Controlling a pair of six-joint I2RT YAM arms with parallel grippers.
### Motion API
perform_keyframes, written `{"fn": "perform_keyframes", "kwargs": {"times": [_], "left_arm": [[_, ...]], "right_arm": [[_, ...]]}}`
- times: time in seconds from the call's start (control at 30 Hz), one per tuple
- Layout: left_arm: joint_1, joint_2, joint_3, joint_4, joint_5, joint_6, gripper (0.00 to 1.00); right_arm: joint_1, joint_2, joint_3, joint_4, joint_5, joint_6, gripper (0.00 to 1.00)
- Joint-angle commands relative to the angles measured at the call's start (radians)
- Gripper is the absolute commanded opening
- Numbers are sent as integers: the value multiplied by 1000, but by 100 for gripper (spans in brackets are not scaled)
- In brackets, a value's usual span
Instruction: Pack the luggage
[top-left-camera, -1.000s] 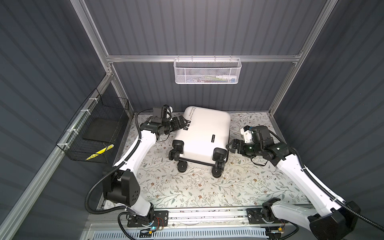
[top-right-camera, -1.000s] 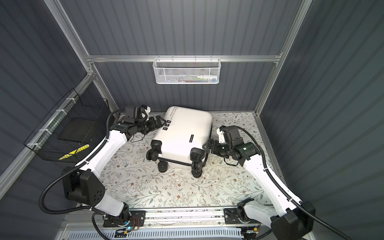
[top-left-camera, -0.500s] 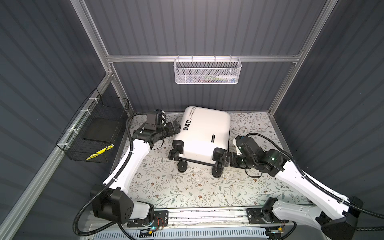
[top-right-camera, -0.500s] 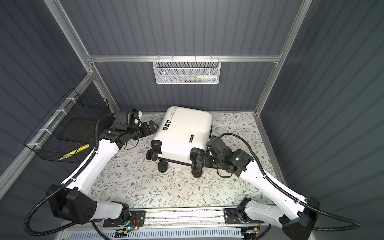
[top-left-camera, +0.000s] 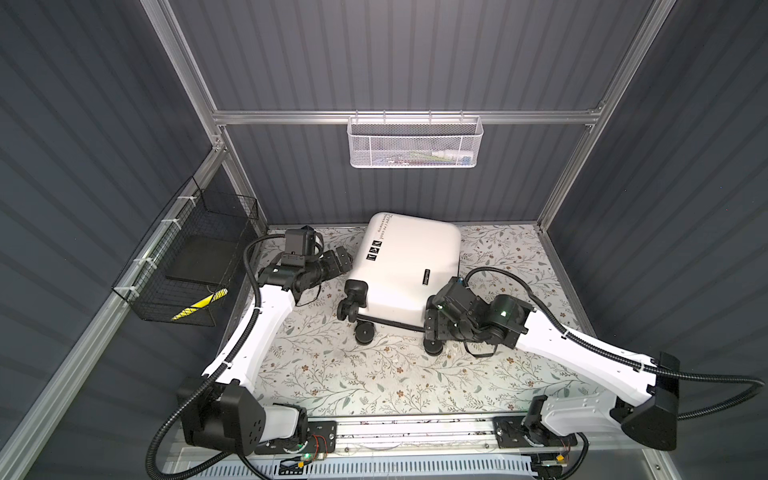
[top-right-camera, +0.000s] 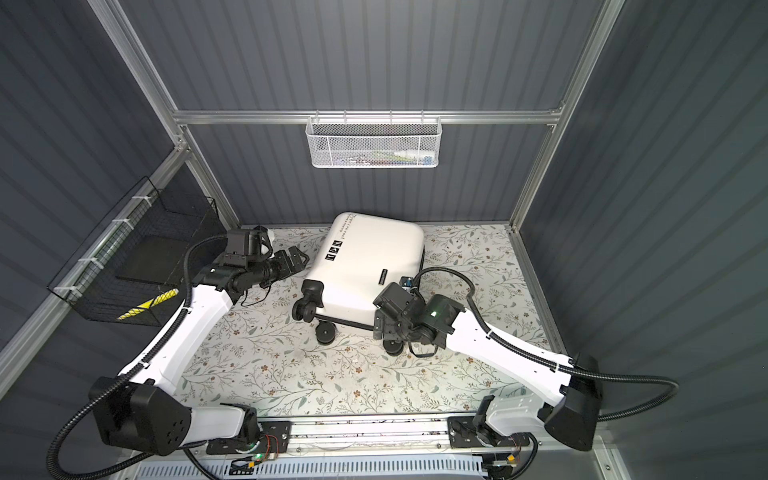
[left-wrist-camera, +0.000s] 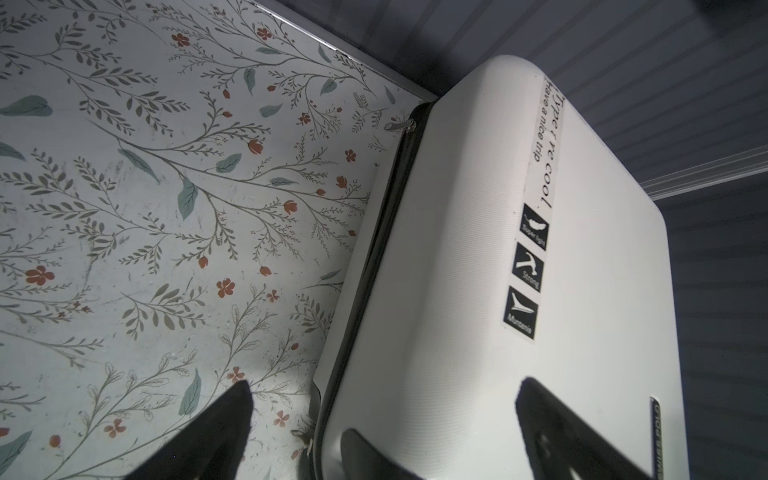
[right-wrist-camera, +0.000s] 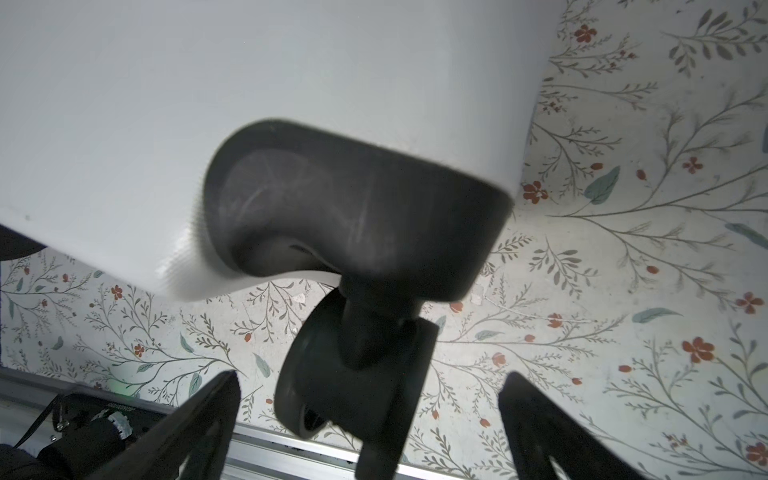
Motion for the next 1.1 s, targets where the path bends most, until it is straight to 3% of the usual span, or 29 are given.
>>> {"fn": "perform_keyframes", "kwargs": {"times": [0.0, 0.2, 0.43, 0.53, 0.9, 0.97, 1.07], "left_arm": [[17, 10, -17, 28, 50, -23, 100], [28, 8, -33, 43, 56, -31, 100], [34, 7, -52, 62, 71, -45, 100], [34, 11, -51, 69, 78, -47, 100], [36, 27, -45, 83, 110, -47, 100], [36, 27, -44, 84, 111, -45, 100], [36, 27, -36, 81, 111, -42, 100]], "right_arm": [[11, 12, 15, -59, 74, 42, 98], [12, 24, -3, -58, 87, 9, 87], [0, 50, 6, -46, 96, -29, 47], [-24, 43, 4, -41, 99, -42, 36], [-166, 12, 22, 19, 21, -141, 32], [-172, 19, 42, 16, 10, -159, 36], [-173, 20, 62, 0, 0, -173, 54]]}}
